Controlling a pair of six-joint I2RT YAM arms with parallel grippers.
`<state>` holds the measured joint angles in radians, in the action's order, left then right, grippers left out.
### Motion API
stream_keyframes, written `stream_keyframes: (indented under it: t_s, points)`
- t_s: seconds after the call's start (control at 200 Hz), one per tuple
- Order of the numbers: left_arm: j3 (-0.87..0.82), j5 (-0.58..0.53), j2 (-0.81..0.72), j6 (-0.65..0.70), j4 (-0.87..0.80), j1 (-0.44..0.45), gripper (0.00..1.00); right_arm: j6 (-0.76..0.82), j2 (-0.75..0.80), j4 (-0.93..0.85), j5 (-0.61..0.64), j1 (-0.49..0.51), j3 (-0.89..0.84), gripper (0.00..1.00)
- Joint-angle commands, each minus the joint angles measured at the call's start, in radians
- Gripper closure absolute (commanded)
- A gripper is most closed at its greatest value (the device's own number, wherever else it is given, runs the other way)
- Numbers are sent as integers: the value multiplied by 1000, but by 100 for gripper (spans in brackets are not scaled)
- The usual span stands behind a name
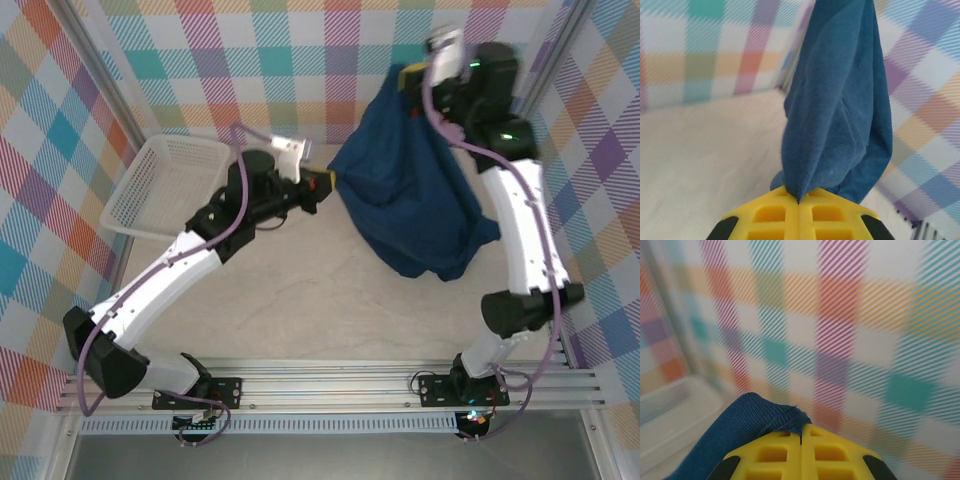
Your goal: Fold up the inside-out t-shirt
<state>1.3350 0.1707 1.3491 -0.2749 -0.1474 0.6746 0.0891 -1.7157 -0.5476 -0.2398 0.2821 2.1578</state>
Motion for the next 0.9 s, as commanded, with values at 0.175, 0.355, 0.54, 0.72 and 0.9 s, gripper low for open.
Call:
stream_keyframes:
  t_s: [0.175, 0.355, 0.54, 0.72, 0.9]
  points:
    - [-631, -43, -102, -341, 262, 8, 100, -93, -249, -69, -96, 182, -318, 74]
    - [-735, -84, -130, -334, 200, 22, 100, -117, -57, 15, -18, 232, -709, 60]
    - [-757, -120, -161, -299, 135, 23, 100, -96, 63, 103, 106, 352, -991, 49]
    - [-764, -134, -176, -290, 115, 22, 100, -37, -19, 122, 160, 358, -989, 41]
    - [-761, -150, -192, -284, 81, 22, 100, -25, -93, 160, 239, 355, -972, 61]
